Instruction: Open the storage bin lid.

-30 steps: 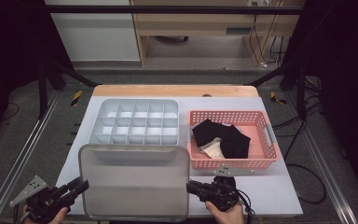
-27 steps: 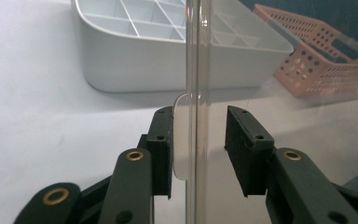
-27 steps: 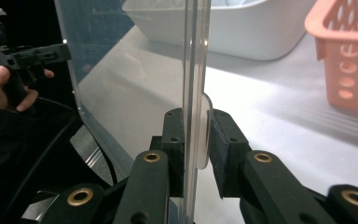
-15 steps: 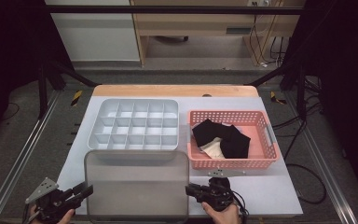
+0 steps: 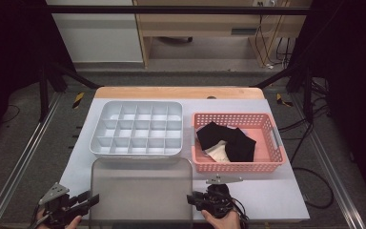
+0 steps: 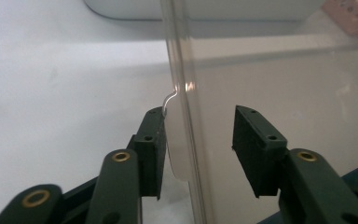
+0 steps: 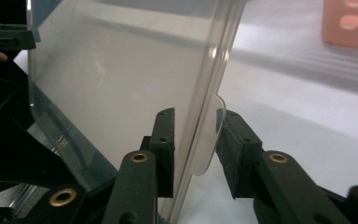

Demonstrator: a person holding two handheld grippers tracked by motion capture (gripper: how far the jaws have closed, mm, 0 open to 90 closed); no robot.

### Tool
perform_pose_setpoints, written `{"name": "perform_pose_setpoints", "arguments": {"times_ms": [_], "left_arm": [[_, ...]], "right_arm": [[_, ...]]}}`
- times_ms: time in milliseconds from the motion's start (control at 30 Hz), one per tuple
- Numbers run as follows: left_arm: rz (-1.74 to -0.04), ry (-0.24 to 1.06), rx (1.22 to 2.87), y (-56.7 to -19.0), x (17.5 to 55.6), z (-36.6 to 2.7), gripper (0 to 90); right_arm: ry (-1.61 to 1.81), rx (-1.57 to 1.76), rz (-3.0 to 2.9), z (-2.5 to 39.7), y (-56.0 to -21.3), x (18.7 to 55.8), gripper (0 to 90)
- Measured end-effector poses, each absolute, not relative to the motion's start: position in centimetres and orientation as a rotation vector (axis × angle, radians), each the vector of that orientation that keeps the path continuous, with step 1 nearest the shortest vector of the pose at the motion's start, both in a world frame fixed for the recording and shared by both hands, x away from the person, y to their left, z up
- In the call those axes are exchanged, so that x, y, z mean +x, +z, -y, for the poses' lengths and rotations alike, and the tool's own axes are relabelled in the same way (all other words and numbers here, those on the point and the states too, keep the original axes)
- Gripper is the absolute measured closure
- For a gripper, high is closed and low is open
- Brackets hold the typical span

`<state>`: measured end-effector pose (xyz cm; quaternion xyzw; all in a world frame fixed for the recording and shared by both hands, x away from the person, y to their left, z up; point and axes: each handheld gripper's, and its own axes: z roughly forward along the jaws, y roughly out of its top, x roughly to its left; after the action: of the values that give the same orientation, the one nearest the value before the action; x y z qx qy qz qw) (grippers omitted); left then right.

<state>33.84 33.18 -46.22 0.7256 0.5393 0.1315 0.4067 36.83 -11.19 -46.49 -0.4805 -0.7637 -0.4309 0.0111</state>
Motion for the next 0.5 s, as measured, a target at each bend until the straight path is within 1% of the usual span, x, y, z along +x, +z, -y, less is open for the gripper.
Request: {"name": "perform_pose_setpoints", "arguments": {"times_ms": [333, 500], "left_arm": [[-1.395, 0.312, 1.872, -46.64, 34.16, -32.71, 47.9], [-1.400, 0.309, 1.884, -46.72, 34.19, -32.53, 46.1]], "right_arm": [[-1.281, -1.510, 2.435, 10.45, -47.05, 36.81, 60.7], [-1.254, -1.520, 2.437, 10.32, -47.14, 36.77, 59.6]]}}
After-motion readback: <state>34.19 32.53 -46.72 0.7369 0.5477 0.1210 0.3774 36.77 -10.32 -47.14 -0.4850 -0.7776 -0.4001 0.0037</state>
